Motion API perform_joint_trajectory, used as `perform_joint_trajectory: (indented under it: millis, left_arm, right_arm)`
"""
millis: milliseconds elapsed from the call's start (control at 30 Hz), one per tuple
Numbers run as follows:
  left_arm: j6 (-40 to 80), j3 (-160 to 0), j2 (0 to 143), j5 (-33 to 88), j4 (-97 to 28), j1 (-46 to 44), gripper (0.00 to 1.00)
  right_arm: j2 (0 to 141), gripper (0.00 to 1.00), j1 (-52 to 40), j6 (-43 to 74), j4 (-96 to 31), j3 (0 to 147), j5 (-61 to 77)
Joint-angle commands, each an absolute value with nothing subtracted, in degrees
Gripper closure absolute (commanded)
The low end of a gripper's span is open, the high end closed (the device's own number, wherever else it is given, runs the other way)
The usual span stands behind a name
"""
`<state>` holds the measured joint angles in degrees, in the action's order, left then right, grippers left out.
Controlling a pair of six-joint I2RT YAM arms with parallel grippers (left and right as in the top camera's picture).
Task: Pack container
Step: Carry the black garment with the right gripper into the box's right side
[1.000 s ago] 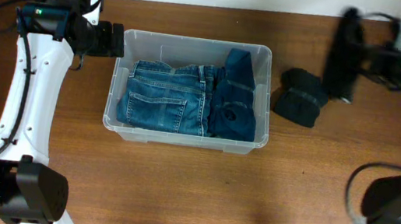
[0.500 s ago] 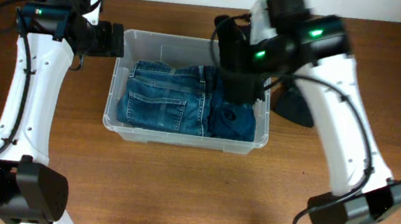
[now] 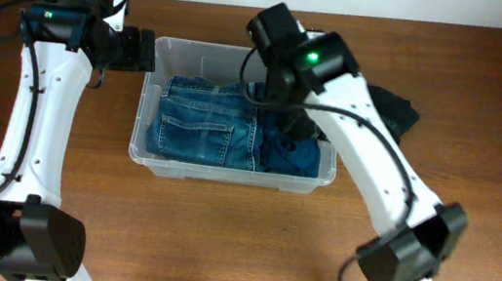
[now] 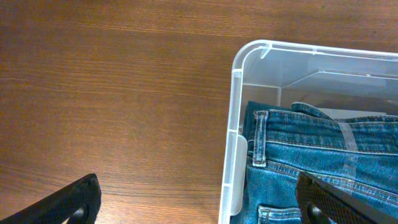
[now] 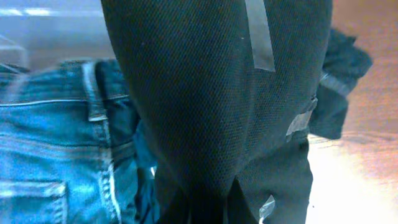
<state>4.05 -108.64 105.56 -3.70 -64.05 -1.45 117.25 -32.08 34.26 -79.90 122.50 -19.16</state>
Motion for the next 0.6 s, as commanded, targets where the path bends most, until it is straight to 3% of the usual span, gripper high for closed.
perform_joint_trajectory:
  millis: [0, 233, 267, 333, 367, 433, 567]
  left_arm:
    - [3.1, -108.6, 106.0, -4.3, -64.1, -1.3, 0.00]
    - [3.1, -108.6, 106.0, -4.3, -64.1, -1.3, 0.01]
    - [3.1, -108.6, 106.0, -4.3, -64.1, -1.3, 0.01]
    - [3.1, -108.6, 106.0, -4.3, -64.1, -1.3, 0.00]
    - [3.1, -108.6, 106.0, -4.3, -64.1, -1.3, 0.01]
    - [3.1, -108.6, 106.0, -4.3, -64.1, -1.3, 0.01]
    - [3.1, -108.6, 106.0, -4.3, -64.1, -1.3, 0.00]
  right_arm:
    - [120.0, 0.96, -32.7, 35.6, -79.1, 122.1, -17.9]
    - [122.2, 0.94, -35.5, 35.6, -79.3, 122.1, -16.3]
    - [122.2, 0.81, -35.7, 35.6, -79.3, 122.1, -16.3]
    - [122.0, 0.43, -35.7, 35.6, -79.6, 122.3, -16.2]
    - [121.8, 0.35, -35.7, 35.0, -80.0, 122.7, -16.2]
    - [121.3, 0.27, -35.5, 33.2, -81.0, 124.2, -16.3]
    - [120.1, 0.26, -35.1, 31.4, -83.2, 129.2, -16.6]
